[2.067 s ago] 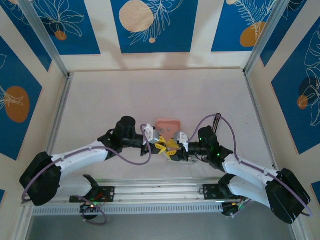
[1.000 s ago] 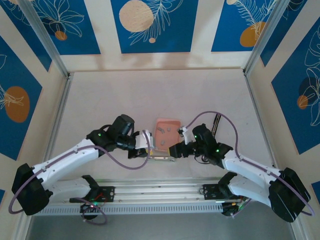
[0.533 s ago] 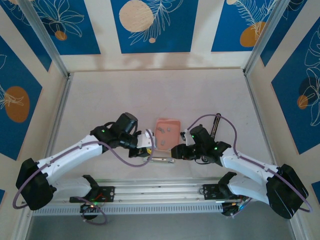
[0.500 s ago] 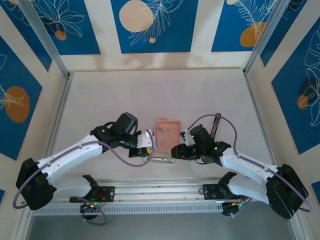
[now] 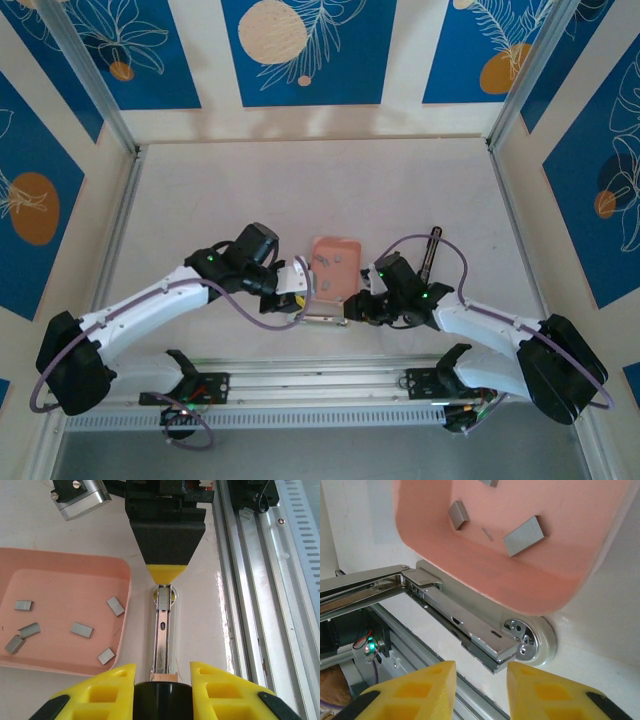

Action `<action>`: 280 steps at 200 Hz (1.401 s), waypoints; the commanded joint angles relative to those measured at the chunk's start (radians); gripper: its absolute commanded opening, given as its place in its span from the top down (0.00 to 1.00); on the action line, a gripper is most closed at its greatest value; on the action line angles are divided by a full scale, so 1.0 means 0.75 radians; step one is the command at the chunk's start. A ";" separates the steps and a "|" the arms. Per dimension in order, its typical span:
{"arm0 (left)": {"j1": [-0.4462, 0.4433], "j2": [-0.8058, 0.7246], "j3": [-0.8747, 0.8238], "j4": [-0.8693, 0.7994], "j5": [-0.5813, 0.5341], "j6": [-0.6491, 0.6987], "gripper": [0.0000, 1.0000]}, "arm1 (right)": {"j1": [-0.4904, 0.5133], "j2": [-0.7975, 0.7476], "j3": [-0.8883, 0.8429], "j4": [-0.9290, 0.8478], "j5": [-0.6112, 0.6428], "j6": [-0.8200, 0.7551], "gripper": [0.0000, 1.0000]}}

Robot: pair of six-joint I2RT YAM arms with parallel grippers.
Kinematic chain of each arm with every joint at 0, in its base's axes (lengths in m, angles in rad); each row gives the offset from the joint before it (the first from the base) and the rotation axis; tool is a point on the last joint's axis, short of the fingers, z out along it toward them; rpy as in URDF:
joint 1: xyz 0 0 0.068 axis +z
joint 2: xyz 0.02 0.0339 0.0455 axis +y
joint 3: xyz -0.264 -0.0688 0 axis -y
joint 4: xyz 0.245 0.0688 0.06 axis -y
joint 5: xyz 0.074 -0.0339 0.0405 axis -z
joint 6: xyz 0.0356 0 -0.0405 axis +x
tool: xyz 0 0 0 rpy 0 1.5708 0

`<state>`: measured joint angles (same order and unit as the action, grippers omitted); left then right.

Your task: Load the staples into the stapler

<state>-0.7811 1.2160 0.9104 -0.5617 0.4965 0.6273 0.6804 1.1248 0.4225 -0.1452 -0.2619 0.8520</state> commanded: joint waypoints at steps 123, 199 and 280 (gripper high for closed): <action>-0.020 0.062 0.052 0.031 0.050 0.007 0.88 | 0.030 0.128 -0.065 0.110 -0.032 0.072 0.80; -0.135 0.216 0.089 0.219 0.003 -0.067 0.88 | 0.033 0.201 -0.112 0.218 -0.059 0.084 0.87; -0.288 0.500 0.144 0.387 -0.117 -0.207 0.88 | 0.022 0.186 -0.155 0.345 -0.132 0.081 0.88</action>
<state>-0.9745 1.5387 0.9871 -0.3401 0.4080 0.5194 0.6941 1.2671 0.3424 0.1184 -0.3401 0.9089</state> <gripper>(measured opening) 0.232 0.123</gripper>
